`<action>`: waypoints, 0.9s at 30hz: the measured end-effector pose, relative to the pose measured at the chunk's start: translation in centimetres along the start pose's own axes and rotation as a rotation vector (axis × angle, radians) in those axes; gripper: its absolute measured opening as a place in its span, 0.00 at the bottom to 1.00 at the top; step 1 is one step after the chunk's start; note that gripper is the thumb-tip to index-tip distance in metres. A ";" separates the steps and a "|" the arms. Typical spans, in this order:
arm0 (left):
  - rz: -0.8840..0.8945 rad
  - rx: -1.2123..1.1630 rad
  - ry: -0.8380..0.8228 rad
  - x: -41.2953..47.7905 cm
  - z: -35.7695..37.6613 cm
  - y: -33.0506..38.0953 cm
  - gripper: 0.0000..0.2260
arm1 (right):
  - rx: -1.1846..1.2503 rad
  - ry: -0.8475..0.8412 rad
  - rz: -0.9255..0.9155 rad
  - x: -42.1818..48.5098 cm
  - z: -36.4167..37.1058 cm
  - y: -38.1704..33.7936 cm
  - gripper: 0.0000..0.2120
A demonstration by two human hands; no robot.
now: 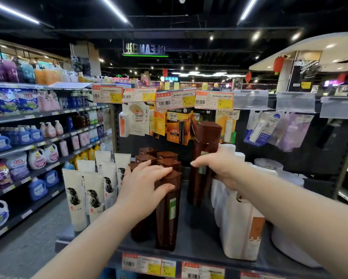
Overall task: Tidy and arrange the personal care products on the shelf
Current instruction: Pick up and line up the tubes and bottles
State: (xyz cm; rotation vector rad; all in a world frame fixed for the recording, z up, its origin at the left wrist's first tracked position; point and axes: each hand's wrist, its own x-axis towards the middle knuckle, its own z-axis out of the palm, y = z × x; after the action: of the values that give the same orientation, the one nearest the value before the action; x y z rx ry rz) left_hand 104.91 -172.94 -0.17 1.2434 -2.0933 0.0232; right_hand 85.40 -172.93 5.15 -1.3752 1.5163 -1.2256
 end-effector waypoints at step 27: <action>-0.025 -0.031 -0.017 -0.2 -0.2 0.1 0.19 | -0.486 -0.303 0.129 10.2 -1.9 -2.1 0.34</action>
State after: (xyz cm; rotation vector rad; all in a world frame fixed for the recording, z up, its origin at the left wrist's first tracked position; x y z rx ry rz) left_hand 104.99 -172.69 -0.11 1.2555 -2.0845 -0.0313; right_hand 82.66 -182.58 8.49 -1.6501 1.7121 -0.5514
